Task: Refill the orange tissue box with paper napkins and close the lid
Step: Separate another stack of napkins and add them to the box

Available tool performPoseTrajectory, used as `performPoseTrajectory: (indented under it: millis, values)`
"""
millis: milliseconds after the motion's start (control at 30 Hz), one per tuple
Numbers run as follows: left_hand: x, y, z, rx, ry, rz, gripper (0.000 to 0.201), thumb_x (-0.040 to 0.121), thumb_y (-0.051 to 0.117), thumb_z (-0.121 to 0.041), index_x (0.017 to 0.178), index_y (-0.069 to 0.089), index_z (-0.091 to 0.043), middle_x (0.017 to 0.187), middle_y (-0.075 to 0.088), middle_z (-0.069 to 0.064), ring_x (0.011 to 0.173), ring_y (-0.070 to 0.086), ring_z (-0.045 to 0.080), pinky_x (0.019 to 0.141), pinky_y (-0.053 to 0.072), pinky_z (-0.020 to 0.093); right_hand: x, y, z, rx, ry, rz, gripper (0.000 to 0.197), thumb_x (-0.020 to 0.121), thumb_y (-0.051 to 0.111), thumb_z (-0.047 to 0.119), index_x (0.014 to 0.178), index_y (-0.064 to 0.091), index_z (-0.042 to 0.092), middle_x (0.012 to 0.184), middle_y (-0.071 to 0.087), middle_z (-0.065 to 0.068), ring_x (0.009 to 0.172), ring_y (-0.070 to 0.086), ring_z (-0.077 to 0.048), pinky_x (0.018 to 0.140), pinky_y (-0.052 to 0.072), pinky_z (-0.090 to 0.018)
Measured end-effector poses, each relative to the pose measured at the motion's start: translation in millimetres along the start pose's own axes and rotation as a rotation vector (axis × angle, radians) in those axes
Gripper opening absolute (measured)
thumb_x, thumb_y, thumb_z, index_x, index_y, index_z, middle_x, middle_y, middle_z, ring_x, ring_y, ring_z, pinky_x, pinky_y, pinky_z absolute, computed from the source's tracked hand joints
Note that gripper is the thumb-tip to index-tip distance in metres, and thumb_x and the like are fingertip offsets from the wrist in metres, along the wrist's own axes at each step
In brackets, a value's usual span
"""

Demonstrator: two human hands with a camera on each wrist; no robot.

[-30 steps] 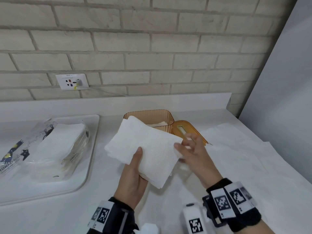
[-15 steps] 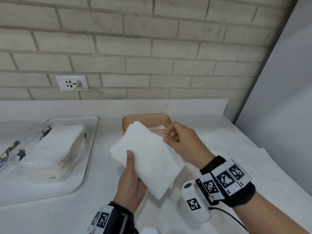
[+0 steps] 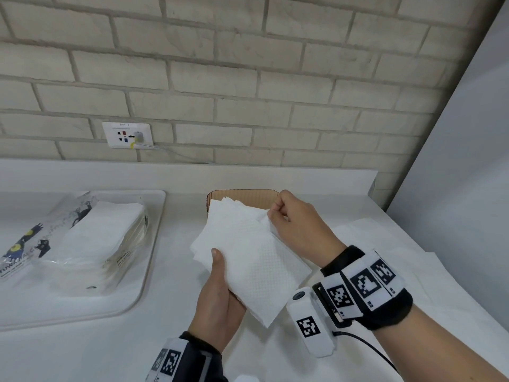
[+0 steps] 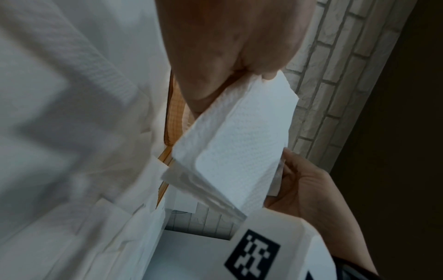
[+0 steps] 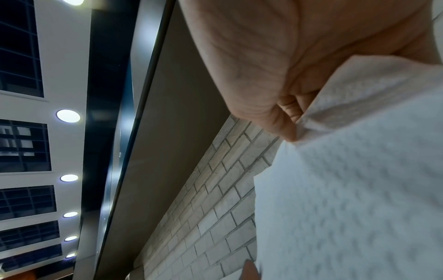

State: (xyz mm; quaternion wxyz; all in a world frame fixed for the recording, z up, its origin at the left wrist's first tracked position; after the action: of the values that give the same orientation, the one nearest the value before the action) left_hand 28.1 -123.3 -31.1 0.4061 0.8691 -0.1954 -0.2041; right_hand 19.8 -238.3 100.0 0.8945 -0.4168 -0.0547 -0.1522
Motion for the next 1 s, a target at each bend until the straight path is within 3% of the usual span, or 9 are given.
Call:
performPoseTrajectory:
  millis: [100, 233, 500, 600, 700, 900, 1000]
  values:
    - [-1, 4, 1, -0.024, -0.019, 0.023, 0.056, 0.093, 0.036, -0.052, 0.133, 0.053, -0.016, 0.124, 0.066, 0.008, 0.115, 0.062, 0.023, 0.092, 0.048, 0.042, -1, 3, 5, 0.06, 0.032, 0.017, 0.015, 0.098, 0.036, 0.015, 0.084, 0.039, 0.013, 0.066, 0.041, 0.005, 0.053, 0.034, -0.009, 0.05, 0.03, -0.021]
    - [0, 7, 5, -0.068, -0.031, 0.05, 0.055, 0.093, 0.037, -0.05, 0.133, 0.052, -0.016, 0.126, 0.065, 0.009, 0.115, 0.062, 0.024, 0.088, 0.056, 0.04, 1, 4, 14, 0.081, 0.026, 0.028, 0.015, 0.099, 0.032, 0.015, 0.085, 0.036, 0.013, 0.066, 0.039, 0.004, 0.054, 0.032, -0.009, 0.05, 0.029, -0.022]
    - [5, 13, 10, -0.154, -0.073, 0.088, 0.058, 0.093, 0.038, -0.051, 0.137, 0.049, -0.014, 0.13, 0.062, 0.012, 0.12, 0.059, 0.028, 0.093, 0.052, 0.044, 6, 1, 19, 0.132, 0.065, -0.024, 0.019, 0.1, 0.031, 0.018, 0.082, 0.034, 0.016, 0.068, 0.038, 0.004, 0.059, 0.034, -0.007, 0.053, 0.028, -0.021]
    - [7, 12, 12, -0.199, -0.083, 0.076, 0.056, 0.095, 0.036, -0.051, 0.134, 0.052, -0.014, 0.127, 0.063, 0.013, 0.117, 0.061, 0.028, 0.09, 0.054, 0.045, 7, 2, 20, 0.13, 0.062, -0.032, 0.016, 0.1, 0.033, 0.019, 0.085, 0.037, 0.013, 0.066, 0.038, 0.005, 0.058, 0.033, -0.007, 0.052, 0.028, -0.021]
    - [9, 6, 15, -0.218, -0.101, 0.034, 0.056, 0.096, 0.034, -0.053, 0.131, 0.055, -0.014, 0.123, 0.066, 0.012, 0.111, 0.064, 0.029, 0.093, 0.049, 0.046, 6, 1, 17, 0.133, 0.075, -0.066, 0.018, 0.097, 0.04, 0.017, 0.079, 0.04, 0.014, 0.063, 0.038, 0.006, 0.054, 0.033, -0.007, 0.051, 0.029, -0.018]
    - [11, 3, 10, -0.263, -0.063, -0.011, 0.053, 0.097, 0.032, -0.052, 0.119, 0.06, -0.013, 0.112, 0.071, 0.012, 0.094, 0.071, 0.026, 0.075, 0.059, 0.041, -4, 3, -4, 0.09, 0.191, -0.035, 0.021, 0.092, 0.047, 0.016, 0.072, 0.046, 0.01, 0.07, 0.041, -0.008, 0.058, 0.035, -0.014, 0.044, 0.033, -0.007]
    - [9, 5, 7, -0.264, -0.053, 0.019, 0.055, 0.095, 0.031, -0.054, 0.12, 0.059, -0.013, 0.115, 0.07, 0.013, 0.099, 0.069, 0.027, 0.081, 0.057, 0.045, -8, 9, -18, 0.017, 0.248, 0.033, 0.02, 0.091, 0.049, 0.02, 0.073, 0.046, 0.01, 0.074, 0.045, -0.005, 0.061, 0.039, -0.013, 0.052, 0.033, -0.016]
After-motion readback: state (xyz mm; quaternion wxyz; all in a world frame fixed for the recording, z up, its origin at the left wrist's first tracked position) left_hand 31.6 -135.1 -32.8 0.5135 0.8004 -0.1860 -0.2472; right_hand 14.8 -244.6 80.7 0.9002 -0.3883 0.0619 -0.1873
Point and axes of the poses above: each hand's wrist, its own x-axis towards the middle knuckle, its own y-axis out of the palm, z = x × y, the point moved 7 cm from there along x, towards the middle knuckle
